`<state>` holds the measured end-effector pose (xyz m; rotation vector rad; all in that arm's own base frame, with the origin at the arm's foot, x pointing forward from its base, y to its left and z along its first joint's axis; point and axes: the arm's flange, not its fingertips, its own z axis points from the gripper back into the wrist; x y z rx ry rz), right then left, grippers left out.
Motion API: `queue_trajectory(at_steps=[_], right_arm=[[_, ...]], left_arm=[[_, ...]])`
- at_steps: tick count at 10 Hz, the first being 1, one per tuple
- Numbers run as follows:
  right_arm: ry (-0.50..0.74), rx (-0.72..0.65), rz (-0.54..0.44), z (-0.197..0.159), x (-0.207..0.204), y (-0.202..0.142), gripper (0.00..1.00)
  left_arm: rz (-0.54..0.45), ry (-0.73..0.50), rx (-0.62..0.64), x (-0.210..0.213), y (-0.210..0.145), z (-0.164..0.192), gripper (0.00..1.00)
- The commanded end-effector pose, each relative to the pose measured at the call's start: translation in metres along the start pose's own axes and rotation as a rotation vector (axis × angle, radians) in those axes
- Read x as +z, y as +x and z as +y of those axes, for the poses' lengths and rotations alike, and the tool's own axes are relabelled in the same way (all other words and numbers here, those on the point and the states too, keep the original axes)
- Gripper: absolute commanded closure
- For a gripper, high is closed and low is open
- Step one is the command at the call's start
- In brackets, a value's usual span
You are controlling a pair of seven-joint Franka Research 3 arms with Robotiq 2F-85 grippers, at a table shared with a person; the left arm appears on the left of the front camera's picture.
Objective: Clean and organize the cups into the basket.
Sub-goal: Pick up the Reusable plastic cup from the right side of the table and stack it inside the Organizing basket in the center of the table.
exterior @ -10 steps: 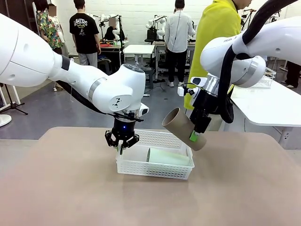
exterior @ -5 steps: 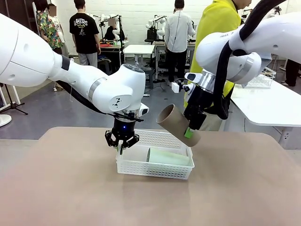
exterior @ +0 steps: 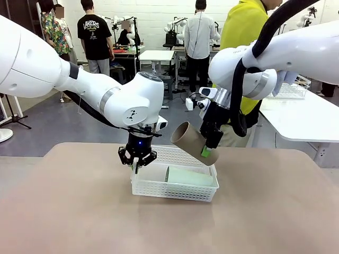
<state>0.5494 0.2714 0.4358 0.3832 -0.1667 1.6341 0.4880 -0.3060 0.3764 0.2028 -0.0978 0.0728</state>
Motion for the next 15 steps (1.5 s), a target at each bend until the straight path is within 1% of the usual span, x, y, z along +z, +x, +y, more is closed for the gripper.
queue_trajectory(at_steps=[1,5,7,10,14,15], right_arm=[[-0.038,0.013,0.035,-0.011,-0.003,0.019,0.19],[-0.078,0.026,0.106,-0.03,-0.028,0.026,0.19],[-0.094,0.052,0.103,-0.033,-0.036,0.028,0.19],[-0.091,0.018,0.094,-0.041,-0.05,0.019,0.19],[-0.063,0.01,0.105,-0.045,-0.061,0.012,0.19],[-0.056,0.008,0.102,-0.045,-0.062,0.012,0.12]], left_arm=[[0.002,0.005,-0.004,-0.002,-0.001,0.001,1.0],[0.002,0.005,-0.004,-0.002,-0.001,0.001,1.0],[0.002,0.005,-0.004,-0.002,-0.001,0.001,1.0],[0.002,0.005,-0.004,-0.002,-0.001,0.001,1.0],[0.002,0.005,-0.004,-0.002,-0.001,0.001,1.0],[0.002,0.005,-0.004,-0.002,-0.001,0.001,1.0]])
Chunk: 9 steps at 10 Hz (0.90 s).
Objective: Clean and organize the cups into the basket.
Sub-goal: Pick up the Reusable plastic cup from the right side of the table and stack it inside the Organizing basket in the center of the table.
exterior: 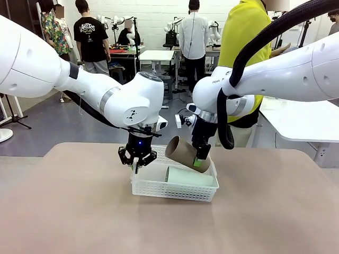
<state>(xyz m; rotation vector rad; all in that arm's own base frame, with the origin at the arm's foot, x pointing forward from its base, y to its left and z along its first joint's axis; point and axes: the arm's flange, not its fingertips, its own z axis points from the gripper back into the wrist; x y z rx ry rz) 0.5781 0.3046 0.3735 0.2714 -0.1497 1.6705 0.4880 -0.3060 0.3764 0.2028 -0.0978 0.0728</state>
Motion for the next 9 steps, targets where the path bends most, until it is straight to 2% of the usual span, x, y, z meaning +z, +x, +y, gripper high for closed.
queue_trajectory(at_steps=[1,6,7,9], right_arm=[[0.003,-0.027,0.013,-0.006,0.003,0.002,0.0],[-0.008,-0.018,-0.016,-0.003,0.011,0.002,0.0],[-0.018,-0.014,-0.058,0.002,0.022,-0.001,0.0],[-0.07,0.013,-0.235,0.043,0.07,-0.032,0.0]], left_arm=[[0.002,0.005,-0.004,-0.002,-0.001,0.001,1.0],[0.002,0.005,-0.004,-0.002,-0.001,0.001,1.0],[0.002,0.005,-0.004,-0.002,-0.001,0.001,1.0],[0.002,0.005,-0.004,-0.002,-0.001,0.001,1.0]])
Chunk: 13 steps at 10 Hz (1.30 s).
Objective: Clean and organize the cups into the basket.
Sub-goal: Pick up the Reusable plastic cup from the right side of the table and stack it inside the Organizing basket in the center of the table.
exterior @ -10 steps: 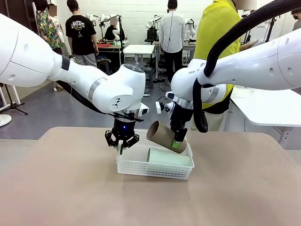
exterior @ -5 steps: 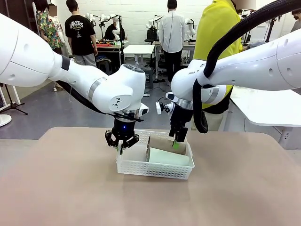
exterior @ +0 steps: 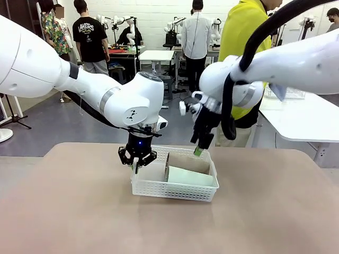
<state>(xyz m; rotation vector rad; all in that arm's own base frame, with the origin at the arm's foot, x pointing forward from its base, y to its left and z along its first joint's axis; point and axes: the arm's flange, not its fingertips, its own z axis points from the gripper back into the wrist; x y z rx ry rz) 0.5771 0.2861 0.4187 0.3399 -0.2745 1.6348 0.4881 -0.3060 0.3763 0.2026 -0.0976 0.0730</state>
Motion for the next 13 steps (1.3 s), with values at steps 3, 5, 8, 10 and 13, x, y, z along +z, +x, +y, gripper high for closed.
queue_trajectory(at_steps=[3,5,8,10,13], right_arm=[[-0.108,0.041,-0.416,0.133,0.123,-0.119,0.0],[-0.137,-0.019,-0.562,0.168,0.143,-0.204,0.0],[-0.162,-0.047,-0.717,0.193,0.148,-0.309,0.0],[-0.217,-0.046,-0.775,0.201,0.14,-0.377,0.0],[-0.251,-0.039,-0.818,0.207,0.125,-0.431,0.0]], left_arm=[[0.002,0.006,-0.004,-0.002,-0.001,0.001,1.0],[0.002,0.006,-0.004,-0.002,-0.001,0.001,1.0],[0.002,0.006,-0.004,-0.002,-0.001,0.001,1.0],[0.002,0.006,-0.004,-0.002,-0.001,0.001,1.0],[0.002,0.006,-0.004,-0.002,-0.001,0.001,1.0]])
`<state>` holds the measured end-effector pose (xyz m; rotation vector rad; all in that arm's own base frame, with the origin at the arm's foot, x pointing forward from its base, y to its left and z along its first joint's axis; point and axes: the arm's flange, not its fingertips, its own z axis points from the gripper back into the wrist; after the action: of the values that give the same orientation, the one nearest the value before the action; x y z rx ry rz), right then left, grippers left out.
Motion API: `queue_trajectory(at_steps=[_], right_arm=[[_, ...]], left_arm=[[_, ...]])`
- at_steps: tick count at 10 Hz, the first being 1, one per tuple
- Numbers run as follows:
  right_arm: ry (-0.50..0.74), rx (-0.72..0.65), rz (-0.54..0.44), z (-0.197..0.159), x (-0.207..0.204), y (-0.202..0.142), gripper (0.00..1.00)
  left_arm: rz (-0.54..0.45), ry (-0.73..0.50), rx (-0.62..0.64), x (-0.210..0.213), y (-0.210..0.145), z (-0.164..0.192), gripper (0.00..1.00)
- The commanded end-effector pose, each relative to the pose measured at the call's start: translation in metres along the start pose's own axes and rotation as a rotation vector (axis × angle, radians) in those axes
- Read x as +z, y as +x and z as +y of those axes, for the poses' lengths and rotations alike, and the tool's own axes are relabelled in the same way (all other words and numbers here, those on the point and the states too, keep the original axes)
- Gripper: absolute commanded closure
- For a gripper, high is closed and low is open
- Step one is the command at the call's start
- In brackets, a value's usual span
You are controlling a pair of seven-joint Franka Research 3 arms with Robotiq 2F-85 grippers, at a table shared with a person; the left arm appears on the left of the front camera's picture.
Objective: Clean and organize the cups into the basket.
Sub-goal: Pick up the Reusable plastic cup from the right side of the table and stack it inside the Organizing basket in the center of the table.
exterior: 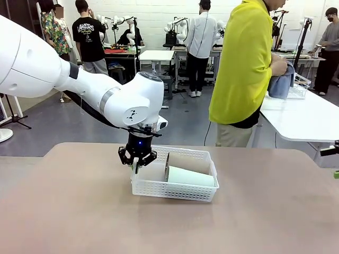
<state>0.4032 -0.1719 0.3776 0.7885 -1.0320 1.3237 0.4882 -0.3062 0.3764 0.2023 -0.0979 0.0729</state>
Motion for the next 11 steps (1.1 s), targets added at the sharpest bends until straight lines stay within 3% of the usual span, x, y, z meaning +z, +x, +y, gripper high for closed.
queue_trajectory(at_steps=[1,11], right_arm=[[-0.012,0.026,-0.044,-0.009,0.006,-0.009,0.0],[-0.004,0.004,-0.008,-0.002,0.005,-0.01,0.0]], left_arm=[[0.002,0.006,-0.004,-0.002,-0.001,0.001,1.0],[0.002,0.006,-0.004,-0.002,-0.001,0.001,1.0]])
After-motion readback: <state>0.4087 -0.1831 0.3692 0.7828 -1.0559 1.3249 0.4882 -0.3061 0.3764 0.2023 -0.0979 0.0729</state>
